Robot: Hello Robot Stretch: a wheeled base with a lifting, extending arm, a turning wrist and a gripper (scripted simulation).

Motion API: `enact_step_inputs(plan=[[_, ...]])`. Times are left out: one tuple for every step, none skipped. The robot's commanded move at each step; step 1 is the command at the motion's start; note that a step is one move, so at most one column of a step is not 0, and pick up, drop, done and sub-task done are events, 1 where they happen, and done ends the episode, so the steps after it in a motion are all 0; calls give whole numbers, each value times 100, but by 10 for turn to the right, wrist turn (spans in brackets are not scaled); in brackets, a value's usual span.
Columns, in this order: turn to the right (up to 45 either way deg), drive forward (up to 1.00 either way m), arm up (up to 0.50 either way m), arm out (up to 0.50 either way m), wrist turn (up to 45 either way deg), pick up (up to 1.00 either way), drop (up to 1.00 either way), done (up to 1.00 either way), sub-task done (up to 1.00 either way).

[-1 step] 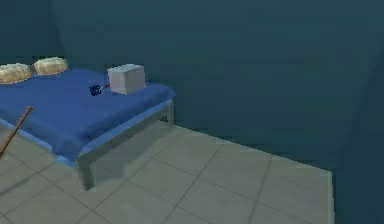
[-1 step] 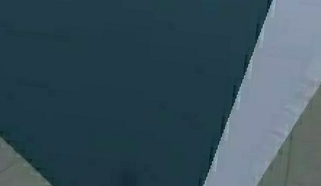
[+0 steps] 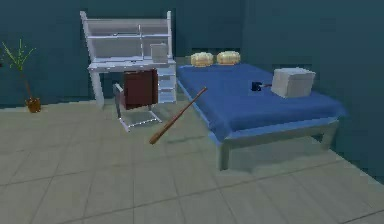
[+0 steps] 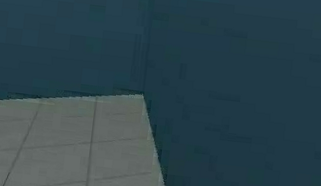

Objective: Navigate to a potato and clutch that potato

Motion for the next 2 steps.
enact_step_inputs(plan=[[-150,0,0,0,0,0,0,0,0],[0,20,0,0,0,0,0,0,0]])
